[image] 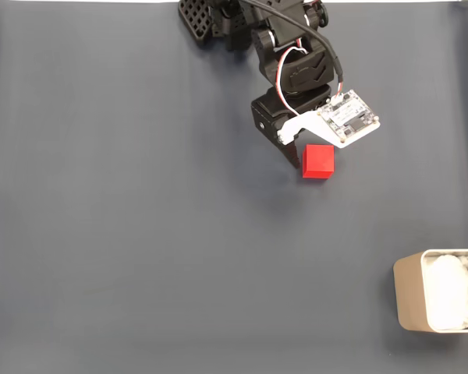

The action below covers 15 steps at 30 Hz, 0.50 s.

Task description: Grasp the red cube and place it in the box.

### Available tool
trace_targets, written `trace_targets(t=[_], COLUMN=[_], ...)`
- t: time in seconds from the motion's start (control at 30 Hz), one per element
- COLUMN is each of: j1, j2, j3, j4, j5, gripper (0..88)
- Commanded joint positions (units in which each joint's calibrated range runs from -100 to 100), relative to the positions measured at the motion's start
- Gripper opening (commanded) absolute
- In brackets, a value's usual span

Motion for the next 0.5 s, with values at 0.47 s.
trace_targets(t=[0.47], j1=[-2.75], j2=[2.89], j3=[-0.92], j4=[-2.32], j5=[-0.83], gripper=[34.2])
